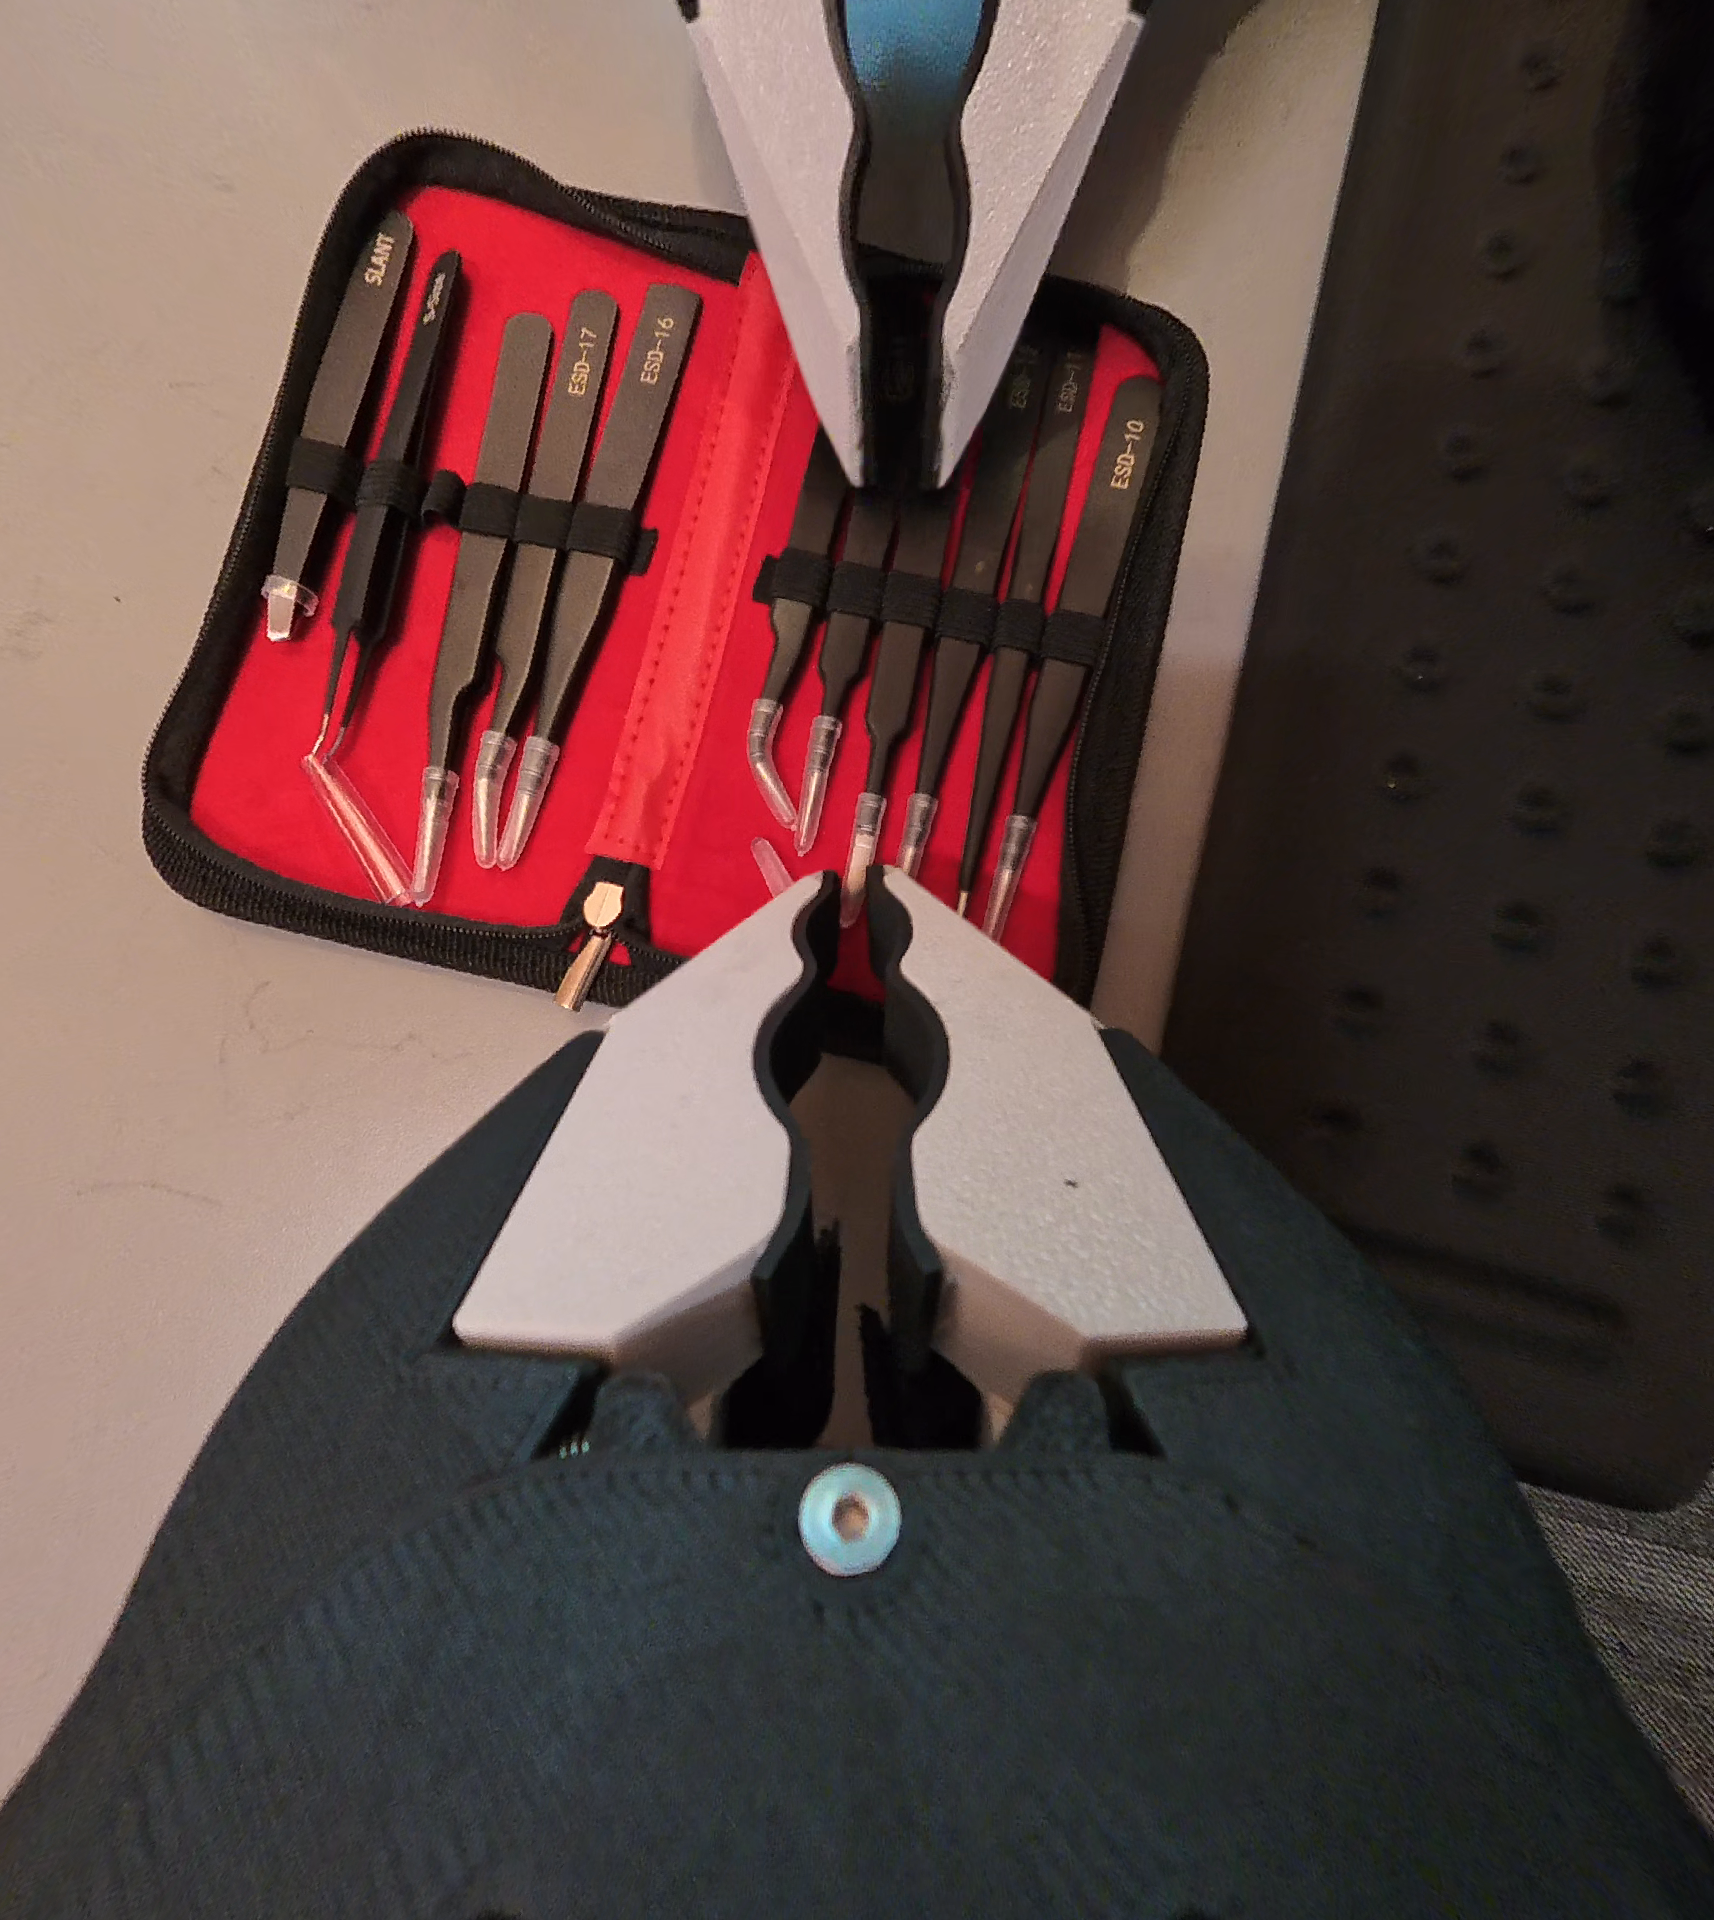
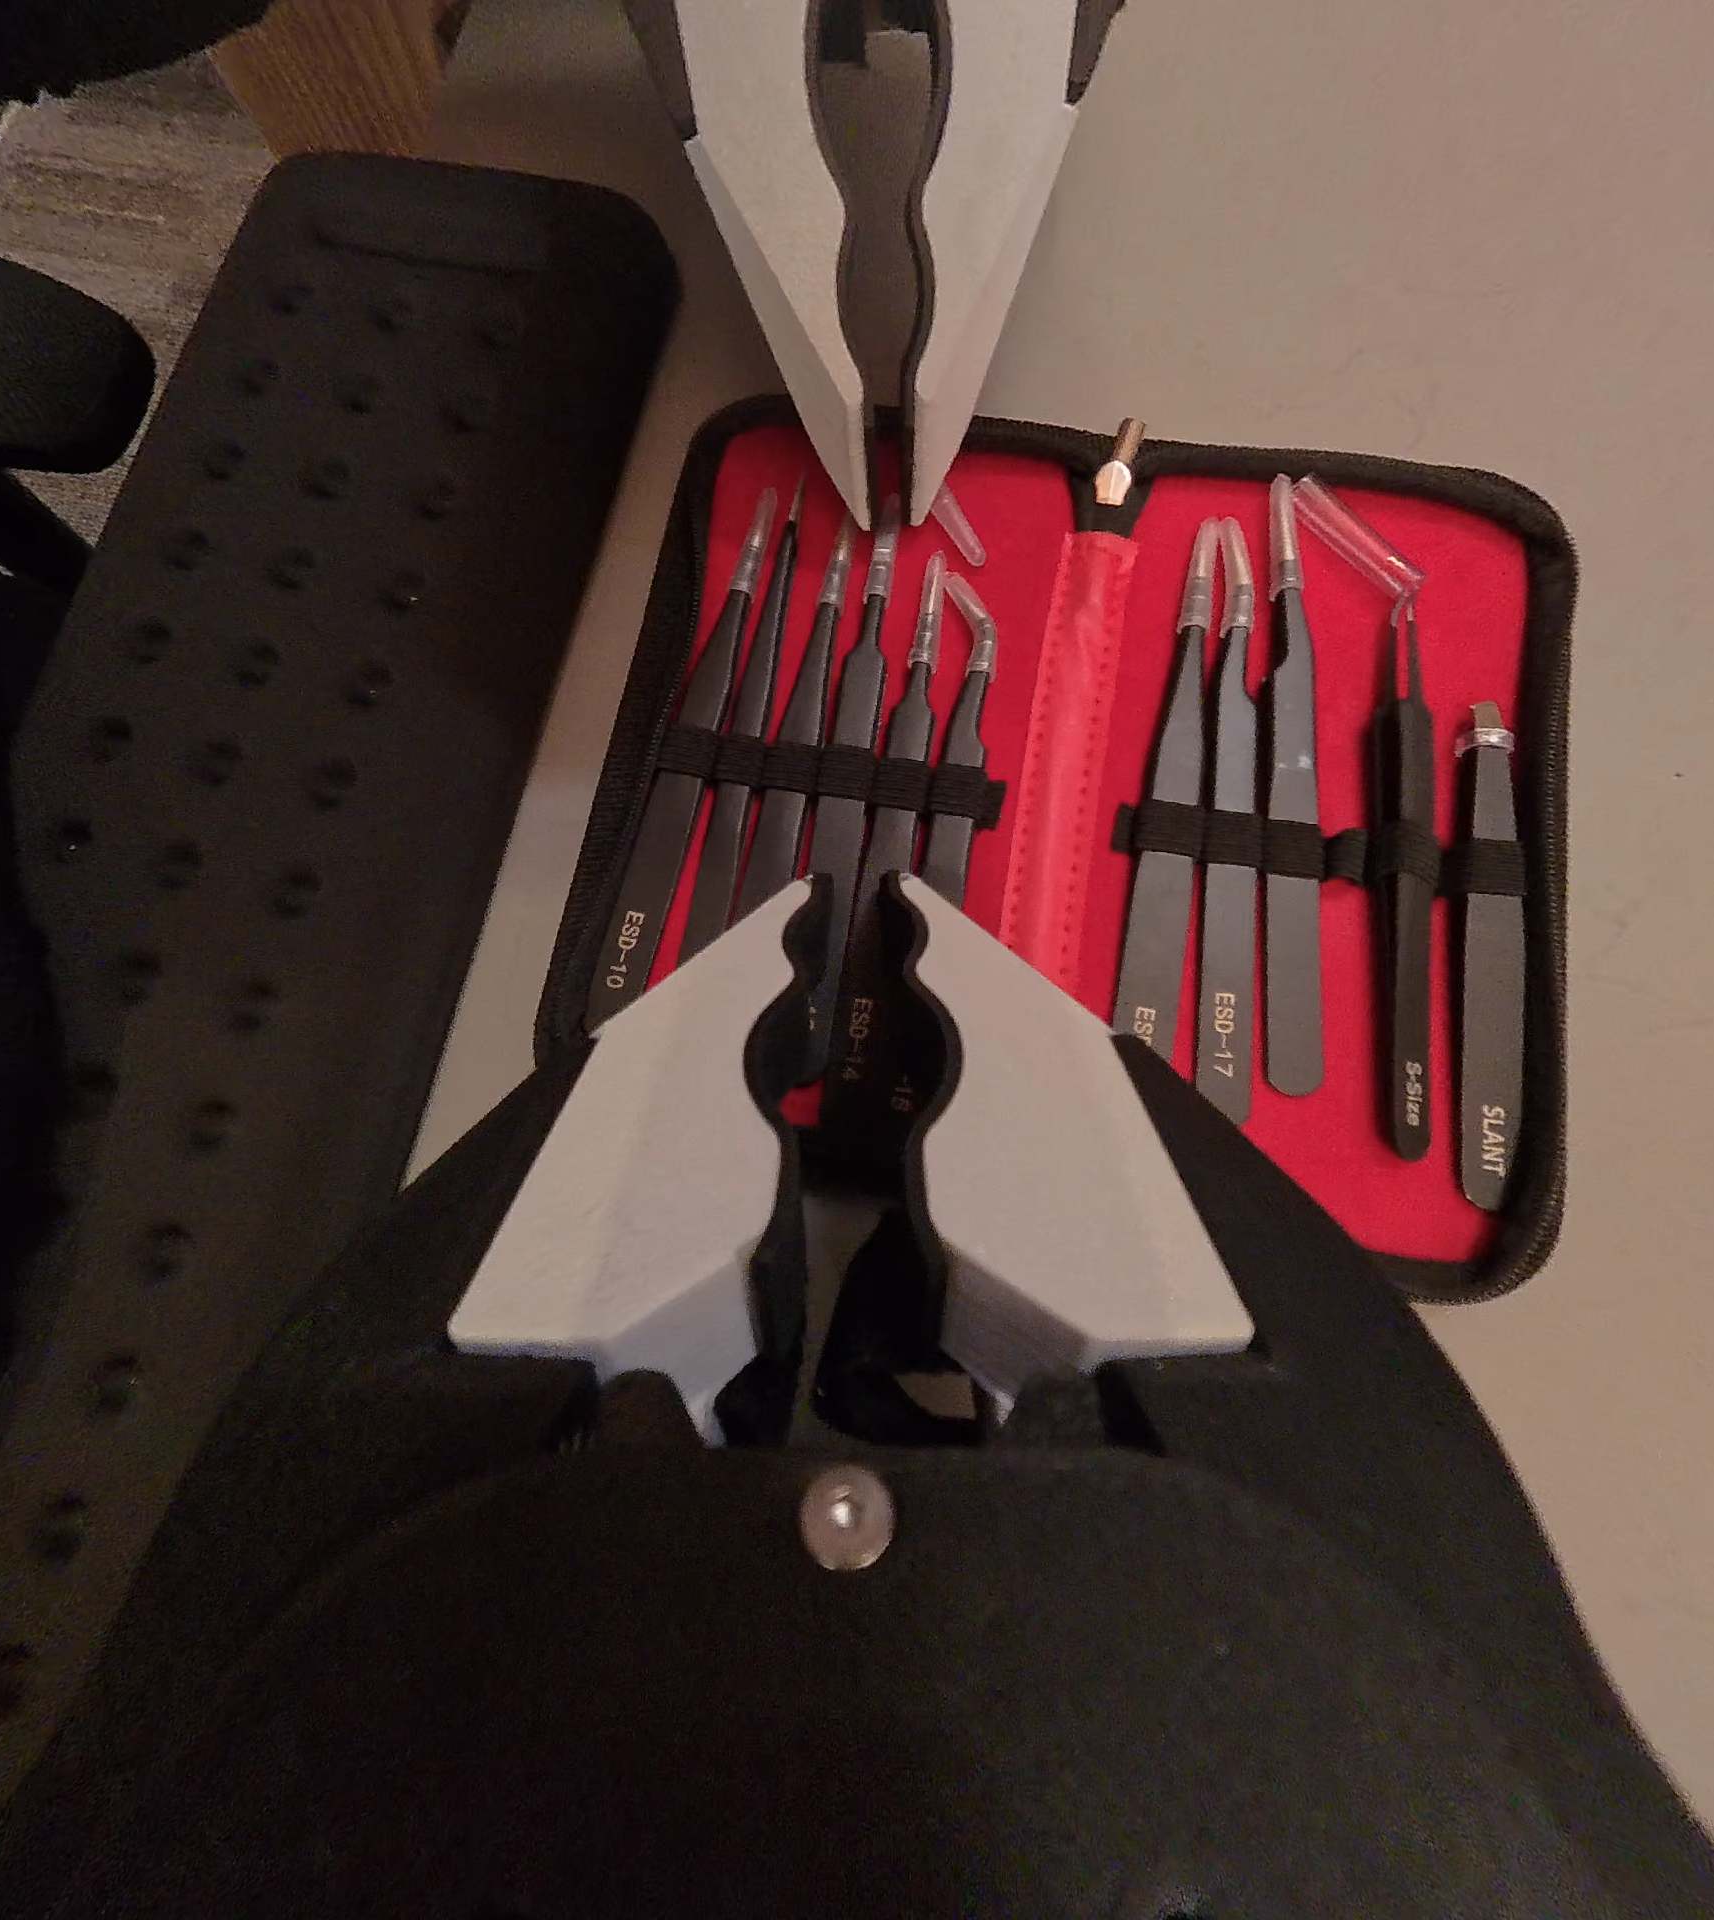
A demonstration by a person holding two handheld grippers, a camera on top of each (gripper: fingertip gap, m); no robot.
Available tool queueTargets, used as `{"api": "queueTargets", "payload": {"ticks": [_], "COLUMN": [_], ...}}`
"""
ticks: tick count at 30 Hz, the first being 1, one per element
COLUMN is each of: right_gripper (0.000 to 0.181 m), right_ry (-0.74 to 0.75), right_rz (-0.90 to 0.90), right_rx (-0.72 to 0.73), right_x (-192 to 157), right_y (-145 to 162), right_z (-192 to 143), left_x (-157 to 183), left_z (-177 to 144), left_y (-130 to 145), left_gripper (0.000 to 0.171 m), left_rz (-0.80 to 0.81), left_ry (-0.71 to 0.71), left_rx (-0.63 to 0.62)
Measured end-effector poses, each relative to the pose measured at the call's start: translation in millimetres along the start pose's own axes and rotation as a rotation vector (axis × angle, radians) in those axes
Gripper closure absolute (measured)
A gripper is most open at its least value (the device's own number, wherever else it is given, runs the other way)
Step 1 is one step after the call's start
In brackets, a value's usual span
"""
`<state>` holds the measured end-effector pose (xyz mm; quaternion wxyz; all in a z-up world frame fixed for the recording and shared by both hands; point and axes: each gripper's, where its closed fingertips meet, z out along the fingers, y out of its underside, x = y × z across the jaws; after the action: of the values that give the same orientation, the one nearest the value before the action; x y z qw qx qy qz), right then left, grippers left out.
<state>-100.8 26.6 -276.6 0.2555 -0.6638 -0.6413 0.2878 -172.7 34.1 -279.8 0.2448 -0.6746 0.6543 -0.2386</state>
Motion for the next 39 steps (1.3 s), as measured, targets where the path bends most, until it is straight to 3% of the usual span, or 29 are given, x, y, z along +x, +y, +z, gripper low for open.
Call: {"api": "queueTargets", "payload": {"ticks": [39], "right_gripper": [0.172], "right_ry": [0.033], "right_rz": [0.139], "right_rx": [0.034], "right_x": [15], "right_y": [5], "right_z": [-3], "left_x": [-20], "left_z": [17], "left_y": [-21], "left_gripper": [0.171], "left_rz": [0.028], "left_ry": [-0.147], "left_rx": [0.022]}}
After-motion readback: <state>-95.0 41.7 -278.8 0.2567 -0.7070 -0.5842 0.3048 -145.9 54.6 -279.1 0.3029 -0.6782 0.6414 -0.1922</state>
